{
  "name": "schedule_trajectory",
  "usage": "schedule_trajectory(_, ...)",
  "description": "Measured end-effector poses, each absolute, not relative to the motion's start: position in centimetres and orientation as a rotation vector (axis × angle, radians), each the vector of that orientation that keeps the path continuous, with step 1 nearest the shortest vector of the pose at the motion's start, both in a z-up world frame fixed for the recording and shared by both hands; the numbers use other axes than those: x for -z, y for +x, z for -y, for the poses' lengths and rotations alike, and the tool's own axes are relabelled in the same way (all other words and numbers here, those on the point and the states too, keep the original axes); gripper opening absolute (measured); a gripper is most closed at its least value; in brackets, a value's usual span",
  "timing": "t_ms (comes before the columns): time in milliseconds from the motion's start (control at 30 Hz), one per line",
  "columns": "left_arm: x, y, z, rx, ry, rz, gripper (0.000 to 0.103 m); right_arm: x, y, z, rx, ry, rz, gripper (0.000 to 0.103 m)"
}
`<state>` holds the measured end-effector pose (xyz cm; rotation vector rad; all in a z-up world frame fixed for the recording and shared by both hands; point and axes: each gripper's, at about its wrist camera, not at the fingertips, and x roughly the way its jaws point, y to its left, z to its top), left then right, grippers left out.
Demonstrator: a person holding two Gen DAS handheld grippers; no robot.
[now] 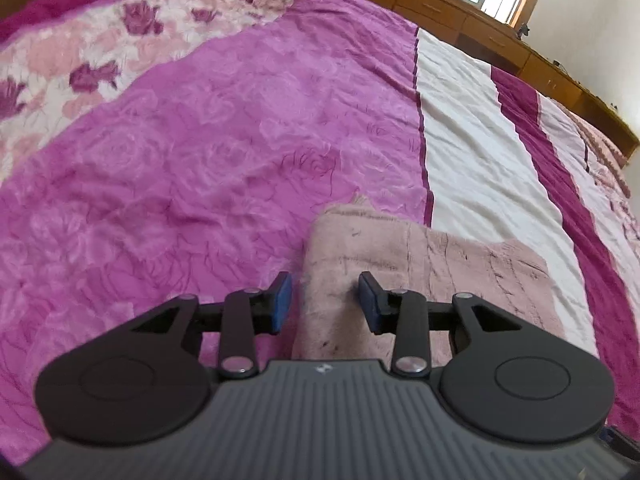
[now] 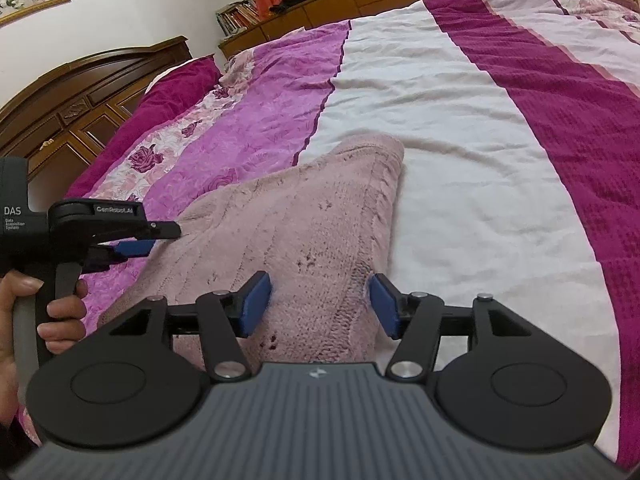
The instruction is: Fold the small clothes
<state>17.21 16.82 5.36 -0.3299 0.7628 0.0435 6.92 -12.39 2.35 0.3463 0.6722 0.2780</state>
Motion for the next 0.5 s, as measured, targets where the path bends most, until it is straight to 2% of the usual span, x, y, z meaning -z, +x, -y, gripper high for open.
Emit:
schedule_trajectory(167,-5.5,16.0,-17.5,-0.012,-0.348,-0.79,0.041,-2.4,7.2,13.0,-0.282,0.392,-0.692,0.068)
schedule_trajectory(233,-5.7,15.5,-17.7,0.002,-0.358,-0.798,0.058,-2.4,7.4,13.5,-0.285,0.426,-0.703,0.07)
schedule_trajectory(300,-5.9,14.9,-18.0,0.021,-0.375,-0.797,0.064,-2.3,7.6,14.1,-0.285,0.468,-0.714,0.071)
schedule_trajectory(367,-5.9,14.4,-18.1,0.041,-0.389,-0.802,0.067,-2.0,8.0,14.9,-0.28,0.523,-0.726,0.08)
schedule_trajectory(500,-5.0,13.9,-18.3,0.059,-0.44,-0.839,0.072,-1.2,9.0,15.8,-0.319,0.626,-0.762,0.083)
